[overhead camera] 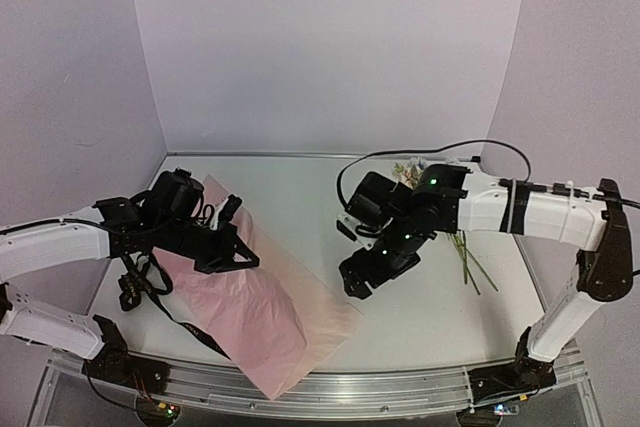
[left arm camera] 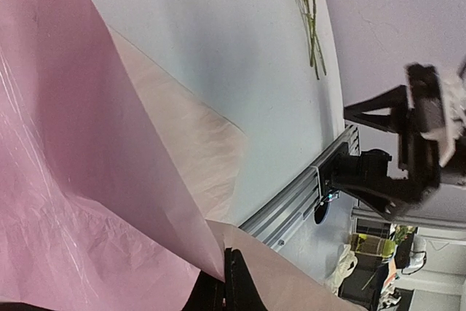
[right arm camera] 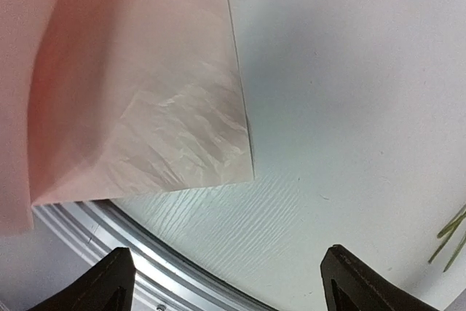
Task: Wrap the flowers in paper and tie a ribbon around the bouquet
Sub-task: Unfold the folded wrapping paper at the center of the board.
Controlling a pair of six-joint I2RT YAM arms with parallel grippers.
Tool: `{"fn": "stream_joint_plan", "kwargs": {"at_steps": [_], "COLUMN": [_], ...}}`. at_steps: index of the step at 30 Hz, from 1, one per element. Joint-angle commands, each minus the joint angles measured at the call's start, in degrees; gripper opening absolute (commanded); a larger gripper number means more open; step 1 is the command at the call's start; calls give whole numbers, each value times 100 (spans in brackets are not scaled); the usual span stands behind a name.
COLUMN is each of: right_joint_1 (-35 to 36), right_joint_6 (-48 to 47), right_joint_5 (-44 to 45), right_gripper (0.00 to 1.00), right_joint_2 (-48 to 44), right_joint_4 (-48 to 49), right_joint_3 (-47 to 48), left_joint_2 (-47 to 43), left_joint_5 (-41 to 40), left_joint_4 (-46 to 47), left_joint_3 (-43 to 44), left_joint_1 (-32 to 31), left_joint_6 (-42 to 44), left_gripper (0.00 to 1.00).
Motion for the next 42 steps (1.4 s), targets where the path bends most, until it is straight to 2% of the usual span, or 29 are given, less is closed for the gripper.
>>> {"fn": "stream_joint_plan", "kwargs": {"at_steps": [1, 9, 13, 15, 18, 22, 25, 28, 31, 34, 37, 42], "right_joint_1": [-188, -1023, -1300, -1411, -1492, -1484, -1431, -1326, -1272, -1223, -1044, -663], "right_joint_6": [1083, 1876, 2130, 2211, 2256, 2192, 2189, 1987, 1821, 1743, 1672, 1538], "right_joint_5": [309, 722, 1053, 1176, 1245, 988, 853, 835, 693, 312, 79, 115], "right_gripper": [91, 88, 88, 88, 88, 84, 83, 83, 83, 83, 83, 83], "right_joint_2": [331, 339, 275, 225, 218, 432, 551, 627, 828, 1079, 1275, 1593], "right_joint_4": [515, 1035, 1161, 1234, 1380, 1516, 1592, 1559, 1407, 1382, 1293, 995], "right_joint_3": [-308, -1076, -1478, -1649, -1796, -1687, -1645, -1511, -1220, -950, -667, -117], "left_joint_2": [106, 1629, 2206, 2109, 1310, -57, -910, -1610, -1837, -1620, -1216, -584], "left_joint_5": [455, 1052, 860, 623, -158, -1620, -2852, -3656, -3765, -3445, -3277, -2867], "left_joint_4": [990, 636, -239, -462, -388, -369, -980, -1666, -2034, -2153, -2028, -1509], "left_joint_3": [176, 1886, 2697, 2632, 1852, 529, -219, -713, -1133, -1435, -1611, -1770], "left_joint_1": [-106, -670, -1193, -1307, -1319, -1309, -1271, -1126, -680, -135, 19, 89], "left_joint_6": [861, 2630, 3453, 3527, 2914, 1330, 186, -864, -1595, -2124, -2455, -2449], "left_gripper": [0, 0, 0, 0, 0, 0, 0, 0, 0, 0, 0, 0]}}
